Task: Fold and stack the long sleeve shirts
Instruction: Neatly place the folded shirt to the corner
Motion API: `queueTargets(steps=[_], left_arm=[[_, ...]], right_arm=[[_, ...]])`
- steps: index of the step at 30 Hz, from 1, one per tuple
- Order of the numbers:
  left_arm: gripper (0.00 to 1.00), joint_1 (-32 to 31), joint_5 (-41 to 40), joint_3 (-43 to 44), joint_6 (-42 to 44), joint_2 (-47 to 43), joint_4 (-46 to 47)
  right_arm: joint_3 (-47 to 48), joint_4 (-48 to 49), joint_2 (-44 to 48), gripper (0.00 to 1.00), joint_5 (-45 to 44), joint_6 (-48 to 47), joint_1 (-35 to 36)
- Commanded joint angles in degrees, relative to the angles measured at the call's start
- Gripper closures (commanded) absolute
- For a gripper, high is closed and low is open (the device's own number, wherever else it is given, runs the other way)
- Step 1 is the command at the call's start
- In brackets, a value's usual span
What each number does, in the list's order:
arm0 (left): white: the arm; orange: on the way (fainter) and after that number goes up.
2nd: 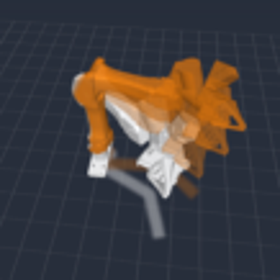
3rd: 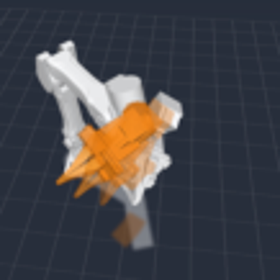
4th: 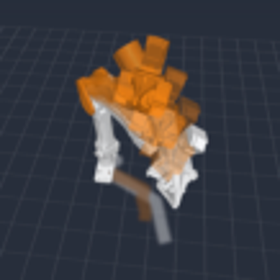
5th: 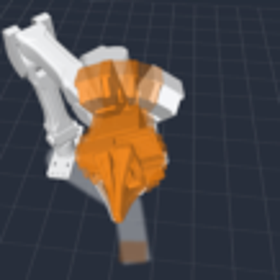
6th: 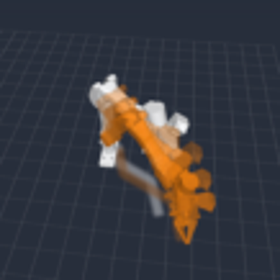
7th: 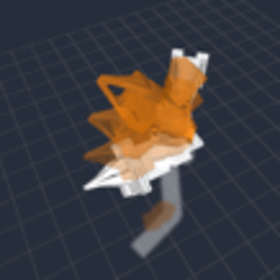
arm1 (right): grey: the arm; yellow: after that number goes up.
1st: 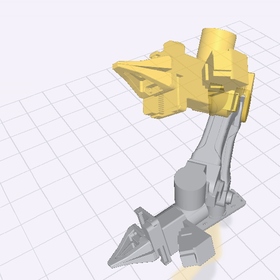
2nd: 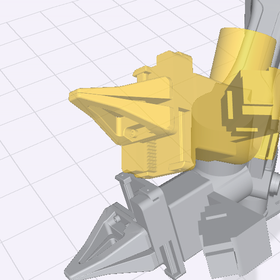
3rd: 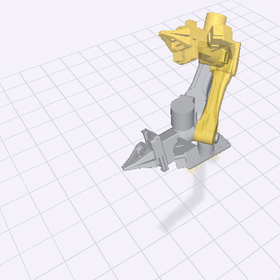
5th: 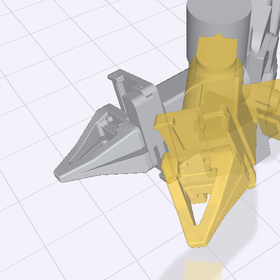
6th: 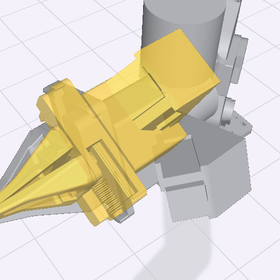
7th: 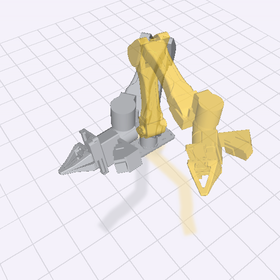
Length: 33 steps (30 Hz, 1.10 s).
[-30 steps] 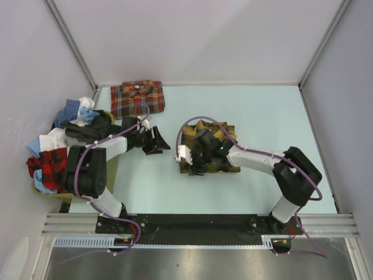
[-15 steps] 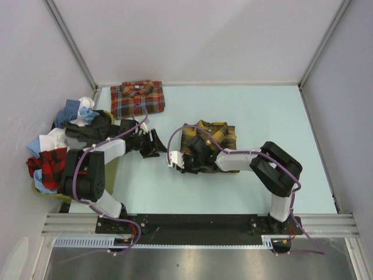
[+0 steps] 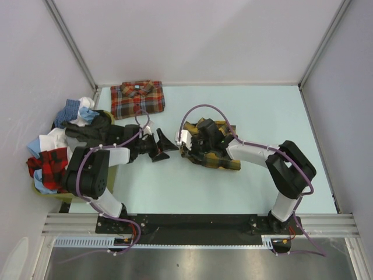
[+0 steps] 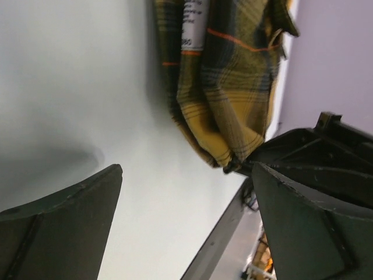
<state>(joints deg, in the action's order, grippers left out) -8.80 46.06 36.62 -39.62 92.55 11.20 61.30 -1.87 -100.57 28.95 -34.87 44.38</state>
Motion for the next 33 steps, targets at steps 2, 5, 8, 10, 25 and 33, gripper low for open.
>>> queueTargets(steps=[2, 5, 8, 10, 25, 33], left_arm=[[0.00, -2.01, 1.67, -1.55, -15.65, 2.28, 19.72], [0.01, -3.50, 0.61, -1.03, -19.61, 4.56, 22.63], [0.03, -4.82, -0.62, 0.29, -22.69, 7.80, 23.16], [0.05, -5.00, -2.29, 0.64, -25.06, 9.31, 22.20], [0.21, -7.11, -6.07, 11.28, -31.13, 20.99, 26.58], [0.39, -7.20, -7.48, 15.93, -30.70, 23.45, 25.45]], right_arm=[[2.60, -0.59, 2.84, 1.00, 3.13, 1.91, -0.70], [2.69, -0.68, 3.45, 1.00, 3.48, 2.44, -0.52], [2.77, -0.68, 3.98, 1.00, 3.40, 2.88, 0.00], [2.86, -0.59, 4.42, 1.00, 3.04, 3.49, 0.27], [2.95, 0.81, 5.83, 1.00, 1.81, 6.75, 2.29], [3.04, 1.34, 5.13, 1.00, 0.23, 8.15, 2.64]])
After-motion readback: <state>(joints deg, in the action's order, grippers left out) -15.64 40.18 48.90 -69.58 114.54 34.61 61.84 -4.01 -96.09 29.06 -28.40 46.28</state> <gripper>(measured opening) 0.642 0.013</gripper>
